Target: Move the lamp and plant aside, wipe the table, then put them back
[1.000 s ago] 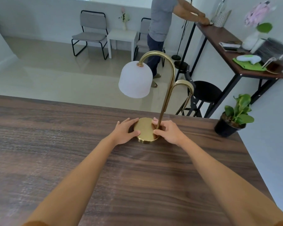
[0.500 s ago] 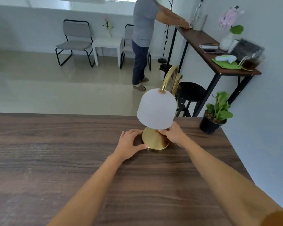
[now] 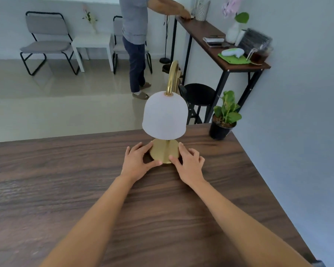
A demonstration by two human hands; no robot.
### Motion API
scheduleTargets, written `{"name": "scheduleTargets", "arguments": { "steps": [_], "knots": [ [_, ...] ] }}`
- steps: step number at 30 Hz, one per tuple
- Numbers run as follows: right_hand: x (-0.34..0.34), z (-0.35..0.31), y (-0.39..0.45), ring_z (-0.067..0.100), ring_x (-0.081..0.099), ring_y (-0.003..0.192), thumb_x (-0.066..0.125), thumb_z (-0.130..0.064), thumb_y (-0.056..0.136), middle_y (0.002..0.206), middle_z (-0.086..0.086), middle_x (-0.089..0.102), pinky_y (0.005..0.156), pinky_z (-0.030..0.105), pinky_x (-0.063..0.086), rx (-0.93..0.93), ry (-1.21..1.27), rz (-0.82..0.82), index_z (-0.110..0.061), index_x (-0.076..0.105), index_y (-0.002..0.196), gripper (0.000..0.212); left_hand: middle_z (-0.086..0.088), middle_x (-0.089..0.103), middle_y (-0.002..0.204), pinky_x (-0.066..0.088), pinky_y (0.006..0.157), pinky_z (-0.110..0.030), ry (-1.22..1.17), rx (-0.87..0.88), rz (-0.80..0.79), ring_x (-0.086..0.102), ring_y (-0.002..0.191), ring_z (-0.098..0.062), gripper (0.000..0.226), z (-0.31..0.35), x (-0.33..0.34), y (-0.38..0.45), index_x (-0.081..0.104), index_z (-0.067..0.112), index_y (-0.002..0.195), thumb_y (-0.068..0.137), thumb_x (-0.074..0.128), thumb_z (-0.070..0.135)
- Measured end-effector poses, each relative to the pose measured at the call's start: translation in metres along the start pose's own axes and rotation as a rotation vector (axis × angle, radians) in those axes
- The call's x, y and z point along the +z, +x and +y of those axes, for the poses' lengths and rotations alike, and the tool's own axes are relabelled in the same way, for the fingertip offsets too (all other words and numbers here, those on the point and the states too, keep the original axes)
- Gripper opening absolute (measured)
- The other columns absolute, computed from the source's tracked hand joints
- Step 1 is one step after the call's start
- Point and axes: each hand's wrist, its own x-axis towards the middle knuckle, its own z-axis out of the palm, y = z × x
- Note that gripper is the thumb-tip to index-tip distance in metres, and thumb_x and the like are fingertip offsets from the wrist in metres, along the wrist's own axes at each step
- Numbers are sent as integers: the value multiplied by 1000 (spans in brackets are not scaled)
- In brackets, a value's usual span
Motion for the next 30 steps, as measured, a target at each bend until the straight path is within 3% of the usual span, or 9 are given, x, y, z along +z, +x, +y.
{"name": "scheduleTargets", "arguments": {
  "steps": [3, 7, 21, 30],
  "knots": [
    [-9, 12, 13, 26, 14, 149, 33, -51, 101, 153, 2, 40, 115, 50, 9, 28, -94, -55, -23, 19, 155, 63, 3, 41, 150, 6, 119, -46, 67, 11, 4, 22, 145, -18, 87, 15, 17, 7, 31, 28, 147, 75, 54, 70],
    [-23, 25, 30, 25, 1, 151, 28, -47, 103, 160, -3, 29, 118, 55, -4, 54, -114, -86, -23, 12, 156, 60, 3, 25, 158, 6, 120, -46, 205, 13, -30, 11, 148, -18, 91, 35, 40, 23, 16, 23, 151, 80, 36, 76],
    [-46, 38, 68, 31, 10, 150, 22, -27, 107, 159, 12, 29, 118, 45, 19, 86, -110, -130, -17, 13, 156, 51, -8, 8, 161, 0, 119, -47, 329, -90, -61, 0, 148, -22, 98, 68, 73, 53, 2, 12, 151, 81, 15, 79],
    [-47, 38, 69, 33, 15, 149, 22, -26, 107, 159, 14, 27, 118, 45, 17, 97, -91, -133, -18, 11, 156, 51, -7, 4, 162, -4, 119, -44, 318, -76, -107, -3, 148, -20, 95, 67, 71, 57, 1, 14, 152, 83, 20, 77]
  ]
}}
